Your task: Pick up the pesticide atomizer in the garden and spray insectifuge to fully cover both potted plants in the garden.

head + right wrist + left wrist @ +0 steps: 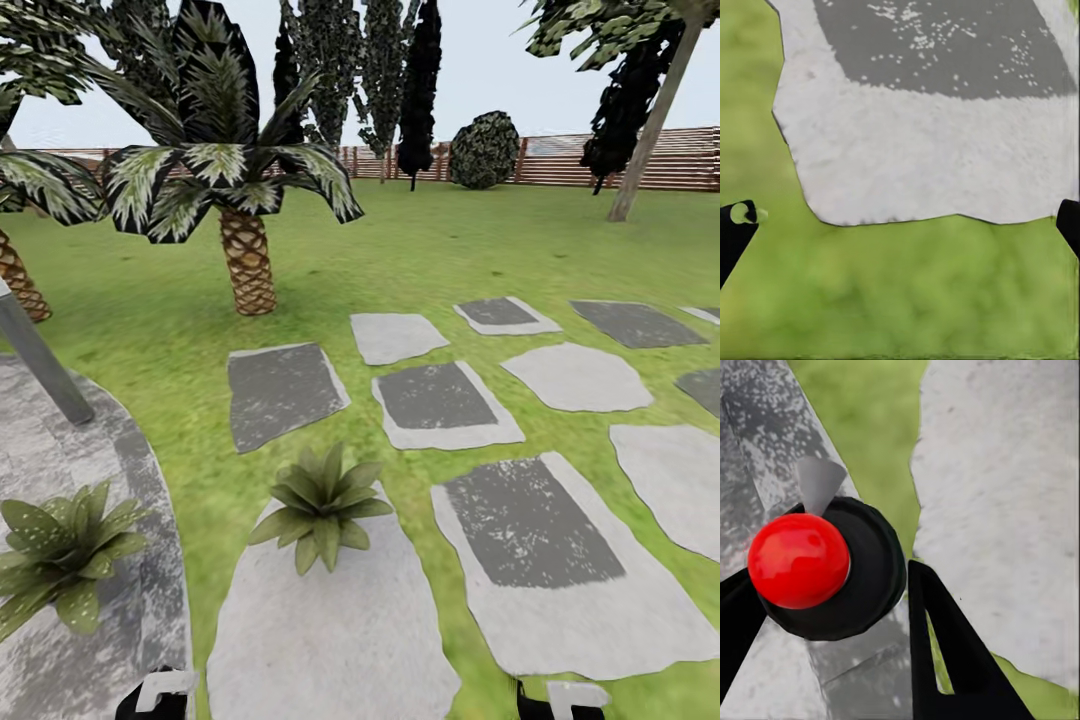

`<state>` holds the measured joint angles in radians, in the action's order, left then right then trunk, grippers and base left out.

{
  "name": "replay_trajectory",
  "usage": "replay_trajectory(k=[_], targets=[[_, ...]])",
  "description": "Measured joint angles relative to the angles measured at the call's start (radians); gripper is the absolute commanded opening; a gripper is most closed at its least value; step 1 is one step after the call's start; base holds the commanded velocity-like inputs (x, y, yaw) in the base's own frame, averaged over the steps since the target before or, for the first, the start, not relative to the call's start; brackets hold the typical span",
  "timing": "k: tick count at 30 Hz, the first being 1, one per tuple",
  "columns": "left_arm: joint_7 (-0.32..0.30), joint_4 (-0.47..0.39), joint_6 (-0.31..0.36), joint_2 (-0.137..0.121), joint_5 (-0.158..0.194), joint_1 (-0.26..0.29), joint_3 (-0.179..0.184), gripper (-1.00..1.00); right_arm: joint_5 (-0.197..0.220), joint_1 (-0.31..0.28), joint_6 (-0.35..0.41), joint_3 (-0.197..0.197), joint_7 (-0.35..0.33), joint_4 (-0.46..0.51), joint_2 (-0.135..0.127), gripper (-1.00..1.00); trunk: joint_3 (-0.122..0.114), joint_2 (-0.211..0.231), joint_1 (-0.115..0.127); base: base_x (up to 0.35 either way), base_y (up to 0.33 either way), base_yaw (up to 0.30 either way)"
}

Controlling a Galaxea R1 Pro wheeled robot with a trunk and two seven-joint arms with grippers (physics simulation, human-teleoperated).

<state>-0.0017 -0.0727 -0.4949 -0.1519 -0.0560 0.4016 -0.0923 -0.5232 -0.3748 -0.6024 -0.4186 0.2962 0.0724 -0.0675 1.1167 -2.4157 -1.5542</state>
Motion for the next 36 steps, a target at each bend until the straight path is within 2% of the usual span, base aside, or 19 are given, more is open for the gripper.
replay_trajectory(k=[7, 15, 22, 27, 30, 32, 33, 35, 36], targets=[[0.008, 0.002, 0.0, -0.001, 0.002, 0.0, -0.002, -1.0, 0.0, 0.0, 0.0, 0.001, 0.0, 0.0, 0.0, 1.0, 0.0, 0.0, 0.0, 0.0, -0.172, -0.268], [0.008, 0.002, 0.0, -0.003, 0.003, 0.0, -0.002, -1.0, 0.0, 0.0, 0.0, 0.0, 0.0, 0.0, 0.0, 1.0, 0.0, 0.0, 0.0, 0.0, -0.007, -0.268], [0.009, 0.003, 0.0, -0.004, 0.003, 0.0, -0.002, -1.0, 0.0, 0.0, 0.0, 0.0, 0.0, -0.001, 0.0, 1.0, 0.0, 0.0, 0.0, -0.18, 0.052, -0.263], [0.007, -0.002, 0.001, -0.004, 0.002, 0.0, -0.002, -1.0, -0.001, 0.0, 0.001, 0.001, 0.0, -0.001, 0.002, 1.0, 0.0, 0.0, 0.0, -0.027, 0.009, -0.081], [0.002, -0.007, 0.004, -0.004, -0.004, 0.0, 0.008, -1.0, -0.004, 0.0, 0.003, 0.002, 0.0, 0.001, 0.015, 1.0, 0.0, 0.0, 0.0, -0.003, 0.001, -0.009], [-0.018, -0.011, 0.009, -0.005, -0.028, 0.008, 0.019, -1.0, -0.009, 0.0, 0.003, 0.004, -0.003, 0.006, 0.029, 1.0, 0.0, 0.0, 0.0, 0.0, 0.0, -0.001], [-0.056, -0.012, 0.01, -0.005, -0.066, 0.011, 0.038, -1.0, -0.011, 0.0, 0.002, 0.004, -0.004, 0.008, 0.031, 1.0, 0.0, 0.0, 0.0, 0.0, 0.0, 0.0], [-0.169, -0.013, 0.016, -0.006, -0.17, 0.016, 0.076, -1.0, -0.015, -0.001, 0.0, 0.006, -0.014, 0.024, 0.03, 1.0, 0.0, 0.0, 0.0, 0.0, 0.0, 0.0], [-0.209, -0.016, 0.018, -0.007, -0.197, 0.019, 0.078, -1.0, -0.018, -0.002, 0.0, 0.007, -0.029, 0.043, 0.029, 1.0, 0.0, 0.0, 0.0, 0.0, 0.0, 0.0]])
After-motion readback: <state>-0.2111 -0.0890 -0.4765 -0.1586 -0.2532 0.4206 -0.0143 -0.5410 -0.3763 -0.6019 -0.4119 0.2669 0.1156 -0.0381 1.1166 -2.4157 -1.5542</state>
